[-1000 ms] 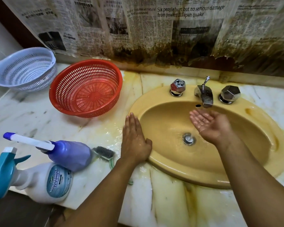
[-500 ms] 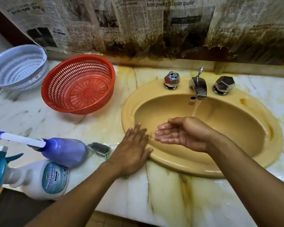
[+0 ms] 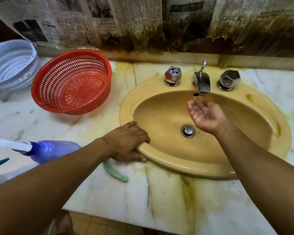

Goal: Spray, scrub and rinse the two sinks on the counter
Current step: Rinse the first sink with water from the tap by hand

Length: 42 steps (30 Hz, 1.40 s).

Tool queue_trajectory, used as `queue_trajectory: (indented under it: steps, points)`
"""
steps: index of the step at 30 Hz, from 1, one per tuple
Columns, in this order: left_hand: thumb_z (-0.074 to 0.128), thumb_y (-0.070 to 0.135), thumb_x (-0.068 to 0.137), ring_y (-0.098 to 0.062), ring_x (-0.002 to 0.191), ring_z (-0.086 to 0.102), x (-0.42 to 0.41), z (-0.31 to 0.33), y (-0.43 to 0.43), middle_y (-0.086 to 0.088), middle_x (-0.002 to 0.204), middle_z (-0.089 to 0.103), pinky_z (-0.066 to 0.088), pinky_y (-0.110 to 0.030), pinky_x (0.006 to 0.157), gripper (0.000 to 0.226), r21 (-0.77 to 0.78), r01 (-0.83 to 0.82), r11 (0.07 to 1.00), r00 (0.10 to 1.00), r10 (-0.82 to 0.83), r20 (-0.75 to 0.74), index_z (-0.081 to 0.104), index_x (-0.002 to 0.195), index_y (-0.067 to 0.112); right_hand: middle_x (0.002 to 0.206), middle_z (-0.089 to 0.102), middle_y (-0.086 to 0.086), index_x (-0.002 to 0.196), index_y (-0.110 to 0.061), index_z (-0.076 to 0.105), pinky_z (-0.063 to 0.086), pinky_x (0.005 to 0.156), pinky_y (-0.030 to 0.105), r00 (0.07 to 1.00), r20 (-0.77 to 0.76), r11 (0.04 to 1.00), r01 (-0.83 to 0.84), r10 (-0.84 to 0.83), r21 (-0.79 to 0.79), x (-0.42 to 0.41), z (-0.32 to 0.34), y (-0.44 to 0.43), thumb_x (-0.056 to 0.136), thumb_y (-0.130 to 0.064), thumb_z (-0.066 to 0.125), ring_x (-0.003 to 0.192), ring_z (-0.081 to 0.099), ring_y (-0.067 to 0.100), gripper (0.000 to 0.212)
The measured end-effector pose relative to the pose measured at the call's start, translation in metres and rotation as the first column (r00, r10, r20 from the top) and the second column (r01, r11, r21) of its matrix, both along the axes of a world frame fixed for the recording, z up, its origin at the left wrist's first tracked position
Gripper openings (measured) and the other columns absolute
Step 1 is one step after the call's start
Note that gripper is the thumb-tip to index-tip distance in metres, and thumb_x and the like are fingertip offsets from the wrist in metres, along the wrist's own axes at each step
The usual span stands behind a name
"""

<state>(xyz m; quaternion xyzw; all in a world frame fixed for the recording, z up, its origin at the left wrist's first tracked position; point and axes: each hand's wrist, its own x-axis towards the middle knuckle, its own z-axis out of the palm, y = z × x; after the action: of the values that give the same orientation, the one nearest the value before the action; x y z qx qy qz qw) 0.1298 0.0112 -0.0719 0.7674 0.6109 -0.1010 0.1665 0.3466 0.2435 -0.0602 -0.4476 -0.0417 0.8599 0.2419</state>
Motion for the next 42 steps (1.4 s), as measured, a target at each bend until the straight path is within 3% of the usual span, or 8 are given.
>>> queue_trajectory:
  steps: [3,7,13,18,26,33,36,42]
  points:
    - [0.039,0.084,0.089,-0.016,0.121,0.055,0.003,-0.001,0.0,0.007,0.128,0.061,0.023,-0.04,0.122,0.075,0.054,0.033,0.998,0.999,-0.033,-0.003,0.055,0.132,0.024,0.088,0.073,0.015,0.095,-0.001,0.072,0.064,0.066,0.031,0.961,-0.066,0.962,-0.266,0.27,0.061,-0.009,0.03,-0.026,0.104,-0.019,0.048,0.076,0.076,0.025,0.031]
    - [0.044,0.081,0.088,-0.022,0.09,0.063,0.043,0.001,0.006,0.001,0.102,0.068,0.047,-0.037,0.094,0.065,0.099,0.009,0.995,0.999,-0.012,0.034,0.062,0.111,0.022,0.102,0.072,0.034,0.101,0.013,0.071,0.065,0.076,0.044,0.717,0.129,0.695,-0.696,0.685,0.182,0.002,0.069,-0.064,0.107,-0.019,0.045,0.091,0.075,0.042,0.042]
    - [0.034,0.091,0.084,-0.028,0.085,0.063,0.099,-0.004,0.029,-0.001,0.096,0.064,0.042,-0.036,0.07,0.075,0.054,0.019,0.998,1.0,-0.018,-0.01,0.055,0.096,0.019,0.099,0.076,0.026,0.107,0.011,0.07,0.061,0.093,0.044,0.575,0.591,0.476,-0.813,0.566,0.335,0.036,0.091,-0.08,0.108,-0.022,0.05,0.097,0.076,0.036,0.039]
    - [0.03,0.097,0.079,-0.021,0.099,0.066,0.068,-0.013,0.022,0.007,0.12,0.067,0.05,-0.036,0.083,0.089,0.067,0.048,0.997,0.998,-0.049,0.028,0.057,0.127,0.028,0.102,0.075,0.028,0.108,0.011,0.068,0.06,0.092,0.046,0.727,0.573,0.616,-0.659,0.378,0.431,0.057,0.083,-0.063,0.109,-0.021,0.045,0.097,0.076,0.037,0.039]
    - [0.035,0.106,0.066,-0.013,0.096,0.062,-0.005,-0.004,0.026,0.014,0.102,0.066,0.039,-0.032,0.1,0.092,0.162,0.142,0.976,0.99,-0.136,-0.048,0.064,0.106,0.029,0.107,0.074,0.028,0.119,0.007,0.064,0.065,0.076,0.042,0.987,0.144,0.984,-0.096,0.075,0.149,0.045,0.014,0.001,0.11,-0.028,0.038,0.093,0.076,0.039,0.045]
    - [0.042,0.105,0.067,-0.019,0.087,0.06,-0.008,-0.017,0.025,0.01,0.094,0.064,0.044,-0.037,0.094,0.088,0.224,0.111,0.968,0.993,-0.115,0.002,0.065,0.097,0.025,0.089,0.076,0.015,0.101,0.0,0.071,0.064,0.069,0.032,0.999,0.005,0.994,0.036,-0.036,-0.108,-0.01,-0.03,0.024,0.106,-0.024,0.049,0.075,0.077,0.026,0.034]
    - [0.042,0.105,0.066,-0.018,0.088,0.061,-0.006,-0.015,0.025,0.011,0.096,0.064,0.044,-0.037,0.095,0.089,0.194,0.106,0.975,0.994,-0.104,-0.018,0.066,0.099,0.025,0.077,0.073,0.011,0.087,-0.002,0.071,0.06,0.051,0.027,0.999,-0.041,0.995,-0.011,0.007,-0.096,-0.012,-0.02,0.02,0.102,-0.021,0.054,0.061,0.073,0.022,0.03]
    - [0.031,0.111,0.059,-0.009,0.108,0.058,0.036,0.011,0.022,0.019,0.117,0.063,0.032,-0.029,0.109,0.102,-0.049,-0.112,0.992,0.989,0.107,-0.102,0.06,0.118,0.033,0.078,0.073,0.016,0.084,0.004,0.072,0.063,0.056,0.03,0.994,-0.055,0.996,-0.092,0.092,-0.001,0.018,0.03,0.012,0.108,-0.023,0.042,0.063,0.074,0.025,0.048]
